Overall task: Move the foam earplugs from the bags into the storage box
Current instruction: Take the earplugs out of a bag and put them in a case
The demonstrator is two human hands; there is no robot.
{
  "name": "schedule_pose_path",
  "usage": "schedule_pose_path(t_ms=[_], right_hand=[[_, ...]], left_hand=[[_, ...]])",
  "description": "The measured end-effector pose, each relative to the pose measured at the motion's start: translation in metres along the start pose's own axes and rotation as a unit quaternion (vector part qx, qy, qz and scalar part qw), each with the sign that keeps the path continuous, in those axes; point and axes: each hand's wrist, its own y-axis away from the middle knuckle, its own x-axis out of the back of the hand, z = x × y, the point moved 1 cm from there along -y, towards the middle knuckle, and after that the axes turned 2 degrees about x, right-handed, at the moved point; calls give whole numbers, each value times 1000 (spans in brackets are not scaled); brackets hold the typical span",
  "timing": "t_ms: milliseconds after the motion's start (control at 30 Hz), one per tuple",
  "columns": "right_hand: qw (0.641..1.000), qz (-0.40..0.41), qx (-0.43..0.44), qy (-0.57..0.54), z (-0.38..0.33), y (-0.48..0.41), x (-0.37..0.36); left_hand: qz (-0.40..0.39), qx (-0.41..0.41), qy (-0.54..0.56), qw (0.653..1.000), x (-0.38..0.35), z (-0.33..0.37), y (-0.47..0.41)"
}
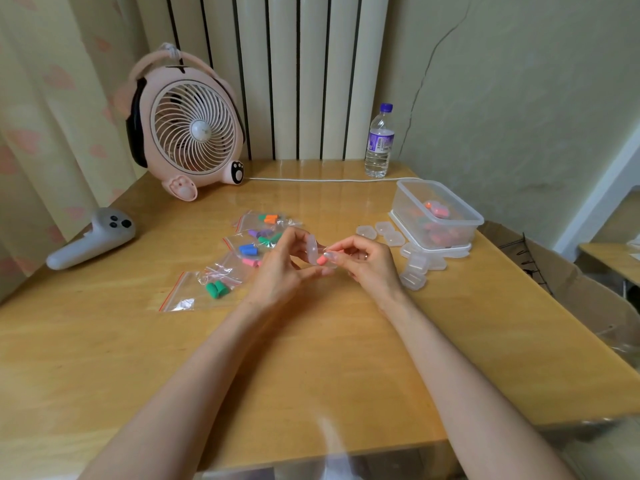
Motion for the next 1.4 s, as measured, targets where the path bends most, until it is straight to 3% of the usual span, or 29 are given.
schedule_pose_path(t_ms=[200,300,800,933,1067,1400], right_hand=[[998,-22,-13,50,6,-3,5],[999,30,-10,40,-1,-5,12],[979,48,98,170,0,-2,4],[997,62,4,54,-1,-4,9],[995,-24,-99,15,-8,2,4],[995,-32,-91,-1,-3,0,3]], left_hand=[[12,0,-11,1000,3,-2,0],[0,-2,1,1000,0,2,2],[-39,-2,3,999,-1,7,4],[-31,-10,8,999,-1,8,4],[-31,-26,-8,999,-1,7,4],[-36,-35,-48,998,-2,-1,2]])
